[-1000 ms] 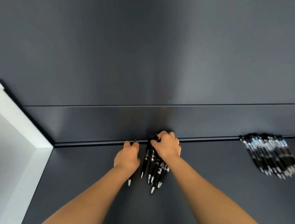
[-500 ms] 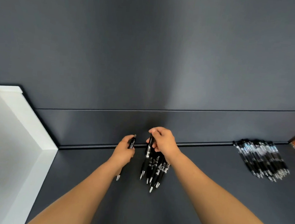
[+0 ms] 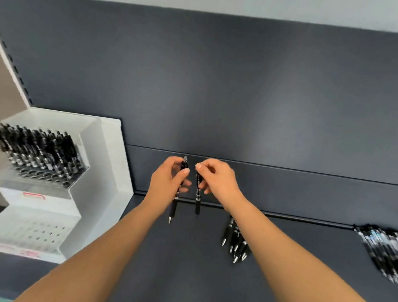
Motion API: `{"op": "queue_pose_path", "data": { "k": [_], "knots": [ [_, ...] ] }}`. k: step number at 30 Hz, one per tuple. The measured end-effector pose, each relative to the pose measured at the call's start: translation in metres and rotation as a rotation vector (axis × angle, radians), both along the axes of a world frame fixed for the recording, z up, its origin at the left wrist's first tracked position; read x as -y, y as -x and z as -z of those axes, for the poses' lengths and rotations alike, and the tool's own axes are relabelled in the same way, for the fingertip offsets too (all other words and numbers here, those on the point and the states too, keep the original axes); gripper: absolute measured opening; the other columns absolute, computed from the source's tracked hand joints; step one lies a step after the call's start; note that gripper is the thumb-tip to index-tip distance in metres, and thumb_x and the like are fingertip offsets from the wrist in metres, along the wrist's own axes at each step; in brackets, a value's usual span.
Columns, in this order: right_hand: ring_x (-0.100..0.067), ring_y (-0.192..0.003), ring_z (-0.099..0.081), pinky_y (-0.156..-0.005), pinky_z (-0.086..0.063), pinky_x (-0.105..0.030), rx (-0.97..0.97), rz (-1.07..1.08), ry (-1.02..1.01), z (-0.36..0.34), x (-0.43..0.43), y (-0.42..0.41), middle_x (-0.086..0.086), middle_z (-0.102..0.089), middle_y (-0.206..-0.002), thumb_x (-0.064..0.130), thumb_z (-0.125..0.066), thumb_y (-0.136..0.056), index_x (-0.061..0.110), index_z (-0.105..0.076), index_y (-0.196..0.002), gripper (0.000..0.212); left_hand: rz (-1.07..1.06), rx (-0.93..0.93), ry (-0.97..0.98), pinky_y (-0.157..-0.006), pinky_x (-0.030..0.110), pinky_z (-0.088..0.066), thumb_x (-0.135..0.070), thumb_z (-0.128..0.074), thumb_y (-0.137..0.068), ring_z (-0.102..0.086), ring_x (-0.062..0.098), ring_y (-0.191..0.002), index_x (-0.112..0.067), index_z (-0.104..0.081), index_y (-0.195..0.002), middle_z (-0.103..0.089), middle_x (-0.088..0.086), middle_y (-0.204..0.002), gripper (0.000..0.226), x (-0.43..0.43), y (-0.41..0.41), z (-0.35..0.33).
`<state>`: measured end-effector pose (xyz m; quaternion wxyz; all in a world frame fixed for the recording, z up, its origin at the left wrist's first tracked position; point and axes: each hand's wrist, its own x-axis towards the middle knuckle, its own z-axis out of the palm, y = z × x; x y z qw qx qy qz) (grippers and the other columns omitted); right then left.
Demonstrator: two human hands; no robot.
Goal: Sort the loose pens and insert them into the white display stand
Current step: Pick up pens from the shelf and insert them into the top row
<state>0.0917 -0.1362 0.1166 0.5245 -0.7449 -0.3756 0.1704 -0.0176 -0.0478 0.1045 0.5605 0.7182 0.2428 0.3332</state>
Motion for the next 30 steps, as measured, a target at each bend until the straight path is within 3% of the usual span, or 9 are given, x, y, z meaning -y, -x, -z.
{"op": "queue_pose_path", "data": {
  "k": [4, 9, 16, 20, 22, 26, 30],
  "knots": [
    [-0.007, -0.05, -0.058, -0.043, -0.046, -0.02, 0.007, -0.099, -0.061, -0.018, -0.027, 0.032, 0.001, -0.062, -0.073, 0.02, -0.055, -0.094, 0.017, -0.062, -0.091, 0.008, -0.1, 0.029, -0.122, -0.061, 0.016, -0.054, -0.011, -0.052, -0.093, -0.064, 0.005, -0.067, -0.024, -0.054, -0.104, -0.055, -0.01, -0.088, 0.017, -0.02, 0.032, -0.02],
    [-0.004, -0.052, -0.059, -0.045, -0.046, -0.02, 0.054, -0.204, -0.097, -0.039, -0.068, 0.077, 0.006, -0.063, -0.072, 0.021, -0.053, -0.094, 0.02, -0.064, -0.088, 0.013, -0.201, 0.017, -0.312, -0.07, 0.003, -0.04, -0.013, -0.053, -0.093, -0.054, -0.003, -0.085, -0.021, -0.056, -0.118, -0.058, -0.016, -0.091, 0.026, -0.046, 0.079, -0.041],
    [-0.006, -0.05, -0.058, -0.044, -0.045, -0.021, 0.027, -0.274, -0.204, -0.068, -0.128, 0.148, 0.005, -0.063, -0.072, 0.018, -0.054, -0.093, 0.017, -0.065, -0.085, 0.013, -0.304, 0.09, -0.377, -0.065, 0.009, -0.042, -0.012, -0.061, -0.088, -0.052, -0.004, -0.068, -0.024, -0.057, -0.105, -0.056, -0.014, -0.076, 0.022, -0.095, 0.16, -0.07],
    [-0.005, -0.05, -0.058, -0.044, -0.045, -0.02, 0.059, -0.291, -0.229, -0.079, -0.155, 0.183, 0.002, -0.062, -0.073, 0.018, -0.055, -0.093, 0.016, -0.063, -0.084, 0.012, -0.357, 0.133, -0.339, -0.069, 0.019, -0.045, -0.007, -0.063, -0.086, -0.053, 0.005, -0.069, -0.021, -0.057, -0.1, -0.056, -0.009, -0.073, 0.02, -0.131, 0.202, -0.081],
    [-0.004, -0.053, -0.059, -0.046, -0.047, -0.02, 0.1, -0.271, -0.242, -0.081, -0.167, 0.197, 0.001, -0.063, -0.074, 0.019, -0.055, -0.093, 0.017, -0.063, -0.085, 0.011, -0.375, 0.136, -0.344, -0.068, 0.018, -0.045, -0.008, -0.062, -0.087, -0.053, 0.005, -0.07, -0.02, -0.056, -0.101, -0.056, -0.009, -0.076, 0.02, -0.147, 0.218, -0.083],
    [-0.009, -0.065, -0.064, -0.061, -0.054, -0.03, 0.297, -0.23, -0.227, -0.08, -0.183, 0.217, 0.008, -0.063, -0.075, 0.025, -0.054, -0.093, 0.018, -0.063, -0.088, 0.012, -0.379, 0.101, -0.374, -0.068, 0.019, -0.046, -0.01, -0.062, -0.087, -0.057, 0.004, -0.074, -0.022, -0.055, -0.1, -0.058, -0.015, -0.087, 0.02, -0.171, 0.235, -0.082],
    [-0.018, -0.074, -0.063, -0.075, -0.052, -0.041, 0.472, -0.203, -0.169, -0.073, -0.192, 0.226, 0.004, -0.067, -0.083, 0.025, -0.053, -0.095, 0.017, -0.064, -0.092, 0.014, -0.331, 0.05, -0.407, -0.073, 0.023, -0.048, -0.011, -0.063, -0.086, -0.061, 0.005, -0.079, -0.027, -0.053, -0.097, -0.059, -0.018, -0.088, 0.021, -0.187, 0.238, -0.075]
  ]
}}
